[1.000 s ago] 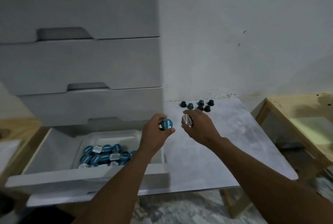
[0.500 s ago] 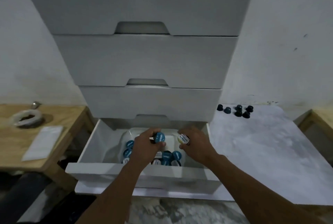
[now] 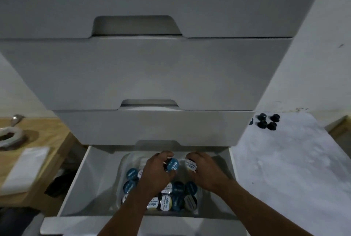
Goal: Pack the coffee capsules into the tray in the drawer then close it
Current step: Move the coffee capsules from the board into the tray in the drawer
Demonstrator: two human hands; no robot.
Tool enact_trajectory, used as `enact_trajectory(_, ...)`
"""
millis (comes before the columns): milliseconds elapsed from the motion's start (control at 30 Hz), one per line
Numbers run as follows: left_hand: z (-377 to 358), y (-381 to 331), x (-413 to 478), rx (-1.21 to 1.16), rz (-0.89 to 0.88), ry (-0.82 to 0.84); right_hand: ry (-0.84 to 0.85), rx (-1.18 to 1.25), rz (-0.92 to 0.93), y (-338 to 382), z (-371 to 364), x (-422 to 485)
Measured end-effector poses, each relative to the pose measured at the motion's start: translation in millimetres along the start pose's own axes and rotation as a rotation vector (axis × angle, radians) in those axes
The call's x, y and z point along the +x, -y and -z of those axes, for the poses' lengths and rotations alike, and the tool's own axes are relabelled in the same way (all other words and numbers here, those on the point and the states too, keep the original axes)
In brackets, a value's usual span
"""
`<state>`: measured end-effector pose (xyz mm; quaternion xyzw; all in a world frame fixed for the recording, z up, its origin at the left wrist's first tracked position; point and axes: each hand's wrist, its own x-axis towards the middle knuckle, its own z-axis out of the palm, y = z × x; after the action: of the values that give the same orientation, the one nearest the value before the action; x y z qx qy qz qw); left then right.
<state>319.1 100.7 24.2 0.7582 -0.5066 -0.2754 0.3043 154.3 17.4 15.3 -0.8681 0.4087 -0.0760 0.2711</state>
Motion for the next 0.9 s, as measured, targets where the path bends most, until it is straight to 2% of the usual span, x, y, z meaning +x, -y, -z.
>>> enact_trajectory(100, -4.8, 5.9, 9.5, -0.002, -0.048, 0.052, -0.018, -0.009, -0.007, -3.5, -3.1, 4.8)
enact_trajectory(267, -0.7, 9.5, 28.9, 0.125, -0.146, 0.13, -0.041, -0.085, -0.054, -1.2, -2.4, 8.0)
enact_trajectory(567, -8.4, 8.7, 44.0, 0.336, -0.048, 0.368, 0.091, -0.237, -0.082, 2.4, -6.6, 11.8)
enact_trajectory(733, -7.8, 12.9, 52.4, 0.306, 0.005, 0.417, 0.116, -0.281, -0.064, 3.7, -5.8, 17.6)
enact_trajectory(900, -1.0, 13.0, 58.0, 0.276, -0.029, 0.45, 0.16, -0.269, -0.062, 5.9, -0.6, 21.9)
